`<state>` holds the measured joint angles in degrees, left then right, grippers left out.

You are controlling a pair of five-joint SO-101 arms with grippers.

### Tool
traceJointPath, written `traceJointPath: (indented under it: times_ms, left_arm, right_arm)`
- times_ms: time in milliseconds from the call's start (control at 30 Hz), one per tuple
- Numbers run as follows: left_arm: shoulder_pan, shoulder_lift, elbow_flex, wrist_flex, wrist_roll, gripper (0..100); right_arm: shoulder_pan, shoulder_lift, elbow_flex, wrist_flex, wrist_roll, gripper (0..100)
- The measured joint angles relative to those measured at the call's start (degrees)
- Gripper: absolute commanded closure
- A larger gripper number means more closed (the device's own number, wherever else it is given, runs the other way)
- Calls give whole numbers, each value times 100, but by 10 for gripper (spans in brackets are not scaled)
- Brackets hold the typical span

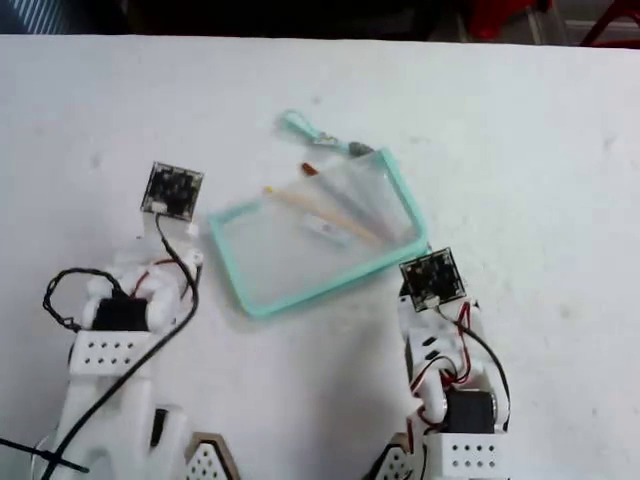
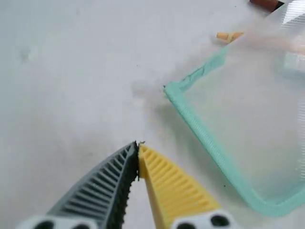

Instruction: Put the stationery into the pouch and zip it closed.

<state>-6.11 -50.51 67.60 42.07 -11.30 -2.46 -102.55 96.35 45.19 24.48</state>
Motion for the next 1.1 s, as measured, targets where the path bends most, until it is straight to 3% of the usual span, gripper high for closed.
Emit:
traceJointPath:
  times_ms: [333,1100]
  left_arm:
    - [-633,26,176,-527,651,976]
    - [-659,-44,237,-510,677,976]
  right_arm:
    - [-9,0,0,0,0,981]
    - [114,0,0,0,0,981]
